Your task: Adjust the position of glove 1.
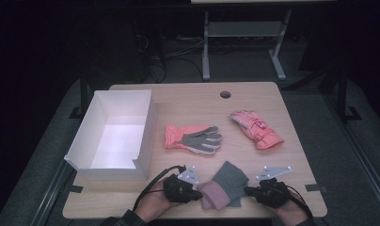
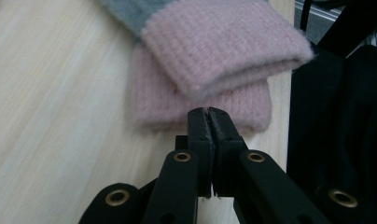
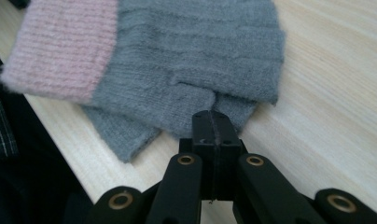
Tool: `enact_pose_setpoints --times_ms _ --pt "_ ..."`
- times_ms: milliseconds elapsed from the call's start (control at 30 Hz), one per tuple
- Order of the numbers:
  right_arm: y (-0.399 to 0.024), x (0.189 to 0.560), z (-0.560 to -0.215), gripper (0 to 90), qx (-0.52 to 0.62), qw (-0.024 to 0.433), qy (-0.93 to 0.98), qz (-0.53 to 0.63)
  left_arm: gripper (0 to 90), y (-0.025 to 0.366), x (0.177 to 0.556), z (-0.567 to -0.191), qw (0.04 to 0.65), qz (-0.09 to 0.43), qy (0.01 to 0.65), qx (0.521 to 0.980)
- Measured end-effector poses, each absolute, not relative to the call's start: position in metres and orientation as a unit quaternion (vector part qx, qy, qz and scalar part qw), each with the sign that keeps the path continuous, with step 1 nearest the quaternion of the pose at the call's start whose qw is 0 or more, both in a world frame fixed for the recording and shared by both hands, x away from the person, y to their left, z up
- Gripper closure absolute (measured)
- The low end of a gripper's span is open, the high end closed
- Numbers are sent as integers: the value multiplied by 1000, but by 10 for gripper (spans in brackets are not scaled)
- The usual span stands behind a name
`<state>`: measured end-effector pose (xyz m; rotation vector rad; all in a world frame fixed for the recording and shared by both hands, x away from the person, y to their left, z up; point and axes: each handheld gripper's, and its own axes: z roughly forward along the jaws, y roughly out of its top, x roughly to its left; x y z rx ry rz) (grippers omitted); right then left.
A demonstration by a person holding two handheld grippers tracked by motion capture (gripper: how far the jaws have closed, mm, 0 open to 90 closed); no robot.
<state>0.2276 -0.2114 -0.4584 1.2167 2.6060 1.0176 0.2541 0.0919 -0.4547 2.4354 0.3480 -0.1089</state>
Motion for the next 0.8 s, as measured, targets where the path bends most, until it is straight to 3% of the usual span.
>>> enact_pose_setpoints --times_ms 500,667,800 --pt "-197 293 -459 900 393 82 856 327 877 85 267 -456 347 -30 153 925" --pt "-198 302 -455 889 392 92 852 334 795 91 263 -451 352 -19 155 923" --pt "-206 312 -447 776 402 93 836 360 703 100 262 -443 365 3 163 917"
